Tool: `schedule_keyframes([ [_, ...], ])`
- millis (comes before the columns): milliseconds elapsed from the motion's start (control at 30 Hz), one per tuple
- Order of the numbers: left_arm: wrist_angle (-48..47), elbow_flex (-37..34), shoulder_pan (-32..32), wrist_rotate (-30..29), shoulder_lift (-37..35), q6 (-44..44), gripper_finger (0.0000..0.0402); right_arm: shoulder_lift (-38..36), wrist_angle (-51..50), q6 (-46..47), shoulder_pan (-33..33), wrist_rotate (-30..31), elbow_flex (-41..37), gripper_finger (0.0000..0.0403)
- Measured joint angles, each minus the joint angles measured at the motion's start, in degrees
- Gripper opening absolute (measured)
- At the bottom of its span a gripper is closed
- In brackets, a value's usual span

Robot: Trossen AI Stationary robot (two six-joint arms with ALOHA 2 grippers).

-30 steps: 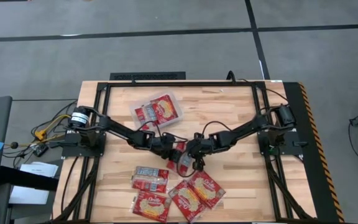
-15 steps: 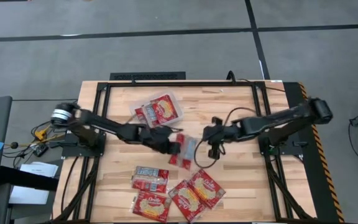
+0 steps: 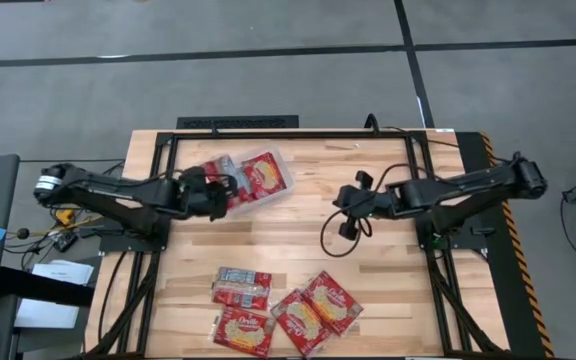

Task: Sort popcorn bags into baskets
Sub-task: Put the red popcorn bag into the transparent bin

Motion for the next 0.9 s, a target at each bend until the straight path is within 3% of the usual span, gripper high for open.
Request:
schedule_keyframes([
  [233, 0.7, -0.6, 4.0, 4.7, 6.2, 3.9, 0.0005, 4.4, -0.9, 0.3, 0.8, -0.3, 0.0, 0.0037],
  [467, 1.7, -0.6, 7.9, 5.6, 11.9, 7.5, 0.0005, 5.9, -0.9, 0.4, 1.7, -0.4, 0.0, 0.0025],
  [733, 12.1, -0.6, 11.5, 11.8, 16.1, 15.8, 0.0006, 5.8, -1.4, 0.4, 1.6, -0.3, 0.0, 0.0020],
  [900, 12.5, -0.6, 13.4, 14.2, 18.2, 14.4, 0.0006, 5.7, -1.6, 0.4, 1.6, -0.3, 0.0, 0.0038],
])
